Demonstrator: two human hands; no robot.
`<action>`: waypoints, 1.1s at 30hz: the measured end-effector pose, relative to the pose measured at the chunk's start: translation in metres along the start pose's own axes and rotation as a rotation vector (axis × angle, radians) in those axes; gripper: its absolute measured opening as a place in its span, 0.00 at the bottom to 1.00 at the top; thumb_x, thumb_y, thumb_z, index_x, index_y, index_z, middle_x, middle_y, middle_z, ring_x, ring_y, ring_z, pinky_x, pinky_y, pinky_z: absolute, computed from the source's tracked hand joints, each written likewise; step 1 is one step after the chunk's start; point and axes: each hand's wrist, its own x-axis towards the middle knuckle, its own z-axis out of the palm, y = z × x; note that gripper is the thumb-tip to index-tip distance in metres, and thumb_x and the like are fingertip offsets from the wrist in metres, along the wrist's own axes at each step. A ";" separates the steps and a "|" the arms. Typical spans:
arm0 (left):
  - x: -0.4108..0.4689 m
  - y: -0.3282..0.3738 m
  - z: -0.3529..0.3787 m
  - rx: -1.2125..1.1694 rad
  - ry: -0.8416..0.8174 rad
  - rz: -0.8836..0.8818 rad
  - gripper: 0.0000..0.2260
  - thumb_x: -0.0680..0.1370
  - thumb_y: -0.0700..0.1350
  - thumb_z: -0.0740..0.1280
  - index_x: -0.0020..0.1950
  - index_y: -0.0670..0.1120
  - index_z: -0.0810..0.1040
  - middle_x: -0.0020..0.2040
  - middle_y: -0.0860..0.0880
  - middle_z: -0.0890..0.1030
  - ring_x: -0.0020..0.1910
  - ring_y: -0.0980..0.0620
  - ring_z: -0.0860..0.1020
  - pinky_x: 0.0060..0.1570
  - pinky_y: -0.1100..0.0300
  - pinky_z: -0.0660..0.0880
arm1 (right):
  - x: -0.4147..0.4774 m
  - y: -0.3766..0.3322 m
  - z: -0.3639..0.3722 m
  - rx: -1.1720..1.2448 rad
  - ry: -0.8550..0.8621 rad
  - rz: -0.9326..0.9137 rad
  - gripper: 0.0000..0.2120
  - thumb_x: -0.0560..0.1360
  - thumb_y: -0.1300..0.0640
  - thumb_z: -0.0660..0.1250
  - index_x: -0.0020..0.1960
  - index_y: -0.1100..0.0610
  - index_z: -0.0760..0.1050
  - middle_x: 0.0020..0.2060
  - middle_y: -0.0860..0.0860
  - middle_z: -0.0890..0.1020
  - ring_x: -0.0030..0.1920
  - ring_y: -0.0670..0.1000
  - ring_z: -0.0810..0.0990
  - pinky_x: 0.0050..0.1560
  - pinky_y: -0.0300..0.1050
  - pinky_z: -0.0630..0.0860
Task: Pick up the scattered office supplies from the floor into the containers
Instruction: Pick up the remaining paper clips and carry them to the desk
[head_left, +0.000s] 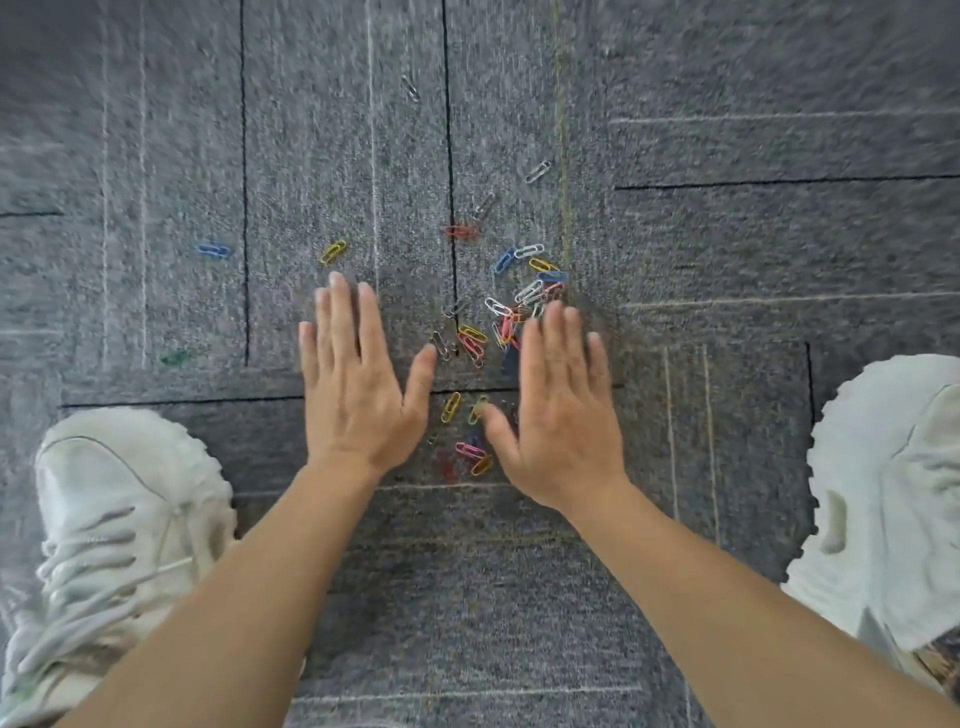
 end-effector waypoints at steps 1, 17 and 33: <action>0.003 -0.006 -0.005 -0.033 0.033 -0.010 0.36 0.80 0.64 0.46 0.81 0.44 0.43 0.81 0.44 0.41 0.80 0.47 0.39 0.76 0.50 0.36 | 0.010 -0.008 -0.003 0.031 -0.013 -0.104 0.40 0.80 0.39 0.51 0.80 0.65 0.45 0.79 0.62 0.45 0.80 0.59 0.41 0.78 0.60 0.47; 0.015 -0.007 -0.014 -0.165 0.007 -0.182 0.37 0.80 0.67 0.41 0.80 0.43 0.38 0.79 0.40 0.35 0.78 0.45 0.34 0.75 0.51 0.33 | 0.083 -0.005 -0.035 -0.192 -0.214 -0.296 0.43 0.79 0.32 0.43 0.79 0.62 0.36 0.78 0.59 0.36 0.78 0.57 0.34 0.78 0.58 0.43; 0.038 0.025 -0.014 -0.358 -0.013 0.235 0.31 0.83 0.58 0.48 0.79 0.39 0.55 0.80 0.44 0.54 0.80 0.50 0.48 0.78 0.49 0.47 | 0.147 -0.009 -0.056 0.396 -0.069 -0.321 0.31 0.82 0.47 0.51 0.78 0.64 0.56 0.78 0.60 0.58 0.79 0.55 0.53 0.79 0.51 0.52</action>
